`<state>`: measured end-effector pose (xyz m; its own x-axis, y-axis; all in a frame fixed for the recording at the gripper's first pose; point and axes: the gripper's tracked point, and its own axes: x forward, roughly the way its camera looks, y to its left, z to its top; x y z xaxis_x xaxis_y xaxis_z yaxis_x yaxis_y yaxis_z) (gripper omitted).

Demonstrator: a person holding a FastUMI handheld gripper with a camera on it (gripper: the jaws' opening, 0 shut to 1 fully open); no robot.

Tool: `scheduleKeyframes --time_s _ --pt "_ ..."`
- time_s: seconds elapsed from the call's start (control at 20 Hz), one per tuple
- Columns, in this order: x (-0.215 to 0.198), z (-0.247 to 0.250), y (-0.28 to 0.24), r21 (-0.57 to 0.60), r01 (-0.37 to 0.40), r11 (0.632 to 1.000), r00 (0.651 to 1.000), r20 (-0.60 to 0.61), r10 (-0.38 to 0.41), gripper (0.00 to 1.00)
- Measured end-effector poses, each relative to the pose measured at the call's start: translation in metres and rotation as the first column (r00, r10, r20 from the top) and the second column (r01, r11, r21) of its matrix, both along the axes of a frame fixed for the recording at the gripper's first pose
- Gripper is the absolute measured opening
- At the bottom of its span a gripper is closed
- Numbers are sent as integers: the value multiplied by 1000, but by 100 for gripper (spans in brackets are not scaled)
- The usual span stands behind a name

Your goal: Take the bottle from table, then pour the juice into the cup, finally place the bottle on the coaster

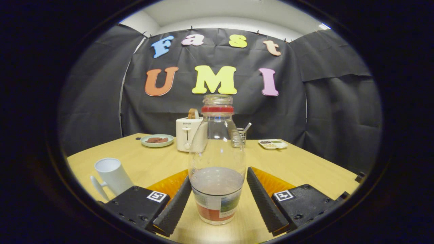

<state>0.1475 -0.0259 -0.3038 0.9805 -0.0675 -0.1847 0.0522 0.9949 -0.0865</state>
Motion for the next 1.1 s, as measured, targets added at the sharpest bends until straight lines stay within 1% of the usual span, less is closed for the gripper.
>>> scheduleKeyframes --time_s 0.15,0.25,0.45,0.55,0.65,0.75,0.85,0.95,1.1 --pt "-1 2 3 -33 -11 999 1000 5 11 84" --pt "-2 0 4 -46 -18 999 1000 -2 18 82" --pt "-9 18 5 -67 -25 997 999 19 26 80" --pt "-15 33 8 -77 -43 996 998 37 46 80" --pt "-18 47 9 -125 -60 990 997 42 65 80" --pt "-20 58 5 -202 -58 978 997 43 68 80" --pt "-21 70 2 -291 -52 955 997 45 68 80" --pt "-22 74 4 -335 -54 941 998 22 65 80" --pt "-24 77 16 -374 -100 922 995 -36 94 80"
